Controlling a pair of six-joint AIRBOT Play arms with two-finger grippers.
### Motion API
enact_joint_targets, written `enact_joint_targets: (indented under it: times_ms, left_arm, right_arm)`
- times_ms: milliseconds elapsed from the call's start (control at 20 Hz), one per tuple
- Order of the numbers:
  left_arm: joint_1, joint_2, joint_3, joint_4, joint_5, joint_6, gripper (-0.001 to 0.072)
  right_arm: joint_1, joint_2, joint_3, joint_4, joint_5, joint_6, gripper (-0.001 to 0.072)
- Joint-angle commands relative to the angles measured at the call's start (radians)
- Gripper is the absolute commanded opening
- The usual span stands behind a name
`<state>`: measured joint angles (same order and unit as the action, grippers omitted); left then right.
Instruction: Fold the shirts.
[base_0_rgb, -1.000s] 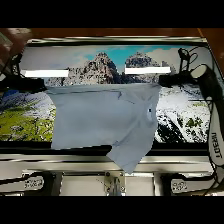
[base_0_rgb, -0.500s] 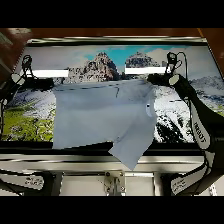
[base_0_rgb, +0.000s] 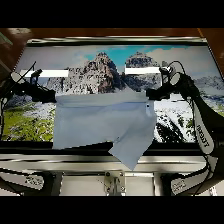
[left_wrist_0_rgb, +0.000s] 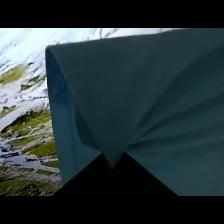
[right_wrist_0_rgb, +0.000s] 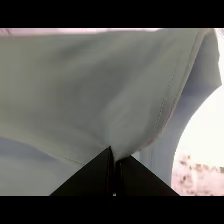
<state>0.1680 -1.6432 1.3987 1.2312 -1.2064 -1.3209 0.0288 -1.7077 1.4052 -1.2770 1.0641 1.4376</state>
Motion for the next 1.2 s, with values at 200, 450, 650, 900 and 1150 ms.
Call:
enact_joint_targets:
  times_ms: [200, 450, 650, 900, 1150]
  left_arm:
    - [0.002, -0.046, 0.002, 0.053, -0.18, -0.088, 0.0219]
    - [0.067, 0.026, 0.039, 0.057, -0.299, -0.085, 0.0604]
    - [0.2, 0.208, -0.14, 0.051, -0.319, -0.019, 0.0678]
    - [0.34, 0.386, -0.665, -0.147, -0.203, 0.119, 0.0679]
    - [0.343, 0.397, -0.822, -0.185, -0.117, 0.141, 0.0679]
  right_arm:
    - [-0.001, -0.024, -0.028, 0.022, 0.183, 0.066, 0.0302]
    - [-0.042, 0.123, -0.028, -0.06, 0.29, 0.0, 0.0522]
    - [-0.229, 0.274, -0.133, -0.113, 0.457, -0.036, 0.057]
    - [-0.439, 0.437, -0.477, 0.208, 0.296, -0.113, 0.0586]
    - [-0.436, 0.444, -0.554, 0.215, 0.246, -0.121, 0.0585]
